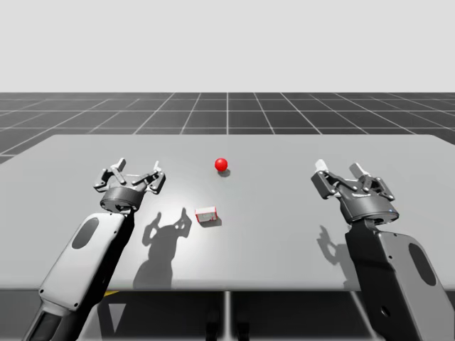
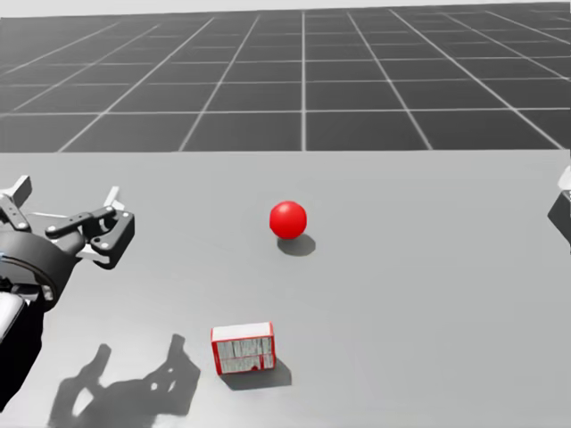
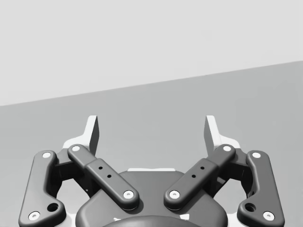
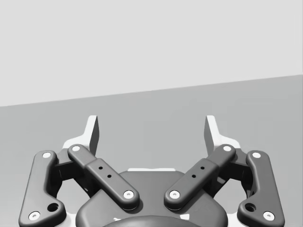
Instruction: Watch the red light. When it turns green, pick up the object.
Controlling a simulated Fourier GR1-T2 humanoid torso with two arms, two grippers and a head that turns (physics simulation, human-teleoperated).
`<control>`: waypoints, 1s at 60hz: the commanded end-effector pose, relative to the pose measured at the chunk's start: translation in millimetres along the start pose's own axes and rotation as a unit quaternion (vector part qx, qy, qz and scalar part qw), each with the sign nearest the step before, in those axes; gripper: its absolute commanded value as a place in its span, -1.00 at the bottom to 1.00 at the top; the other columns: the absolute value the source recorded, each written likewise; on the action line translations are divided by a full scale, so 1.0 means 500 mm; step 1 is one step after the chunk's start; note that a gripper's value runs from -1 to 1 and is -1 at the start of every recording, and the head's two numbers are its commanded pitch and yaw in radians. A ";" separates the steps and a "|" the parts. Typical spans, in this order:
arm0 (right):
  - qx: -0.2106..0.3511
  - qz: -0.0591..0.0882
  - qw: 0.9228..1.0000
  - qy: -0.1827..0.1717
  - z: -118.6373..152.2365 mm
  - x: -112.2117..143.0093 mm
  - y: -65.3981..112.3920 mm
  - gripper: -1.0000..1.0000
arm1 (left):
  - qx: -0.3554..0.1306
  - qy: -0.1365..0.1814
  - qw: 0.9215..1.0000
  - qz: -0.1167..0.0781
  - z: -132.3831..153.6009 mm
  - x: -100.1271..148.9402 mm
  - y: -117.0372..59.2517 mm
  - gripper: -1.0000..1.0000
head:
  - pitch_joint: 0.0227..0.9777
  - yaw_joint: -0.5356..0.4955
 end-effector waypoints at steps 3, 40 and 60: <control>0.000 0.000 1.000 0.002 0.000 -0.002 0.001 -1.00 | -0.003 -0.005 1.000 0.007 0.001 0.003 0.000 -1.00 | 0.25 0.14; 0.001 0.003 1.000 0.000 -0.001 -0.001 0.001 -1.00 | -0.002 -0.012 1.000 0.014 0.003 0.007 0.002 -1.00 | 0.24 0.12; 0.001 0.004 1.000 0.000 -0.001 -0.002 0.001 -1.00 | -0.002 -0.014 1.000 0.015 0.005 0.009 0.001 -1.00 | 0.23 0.11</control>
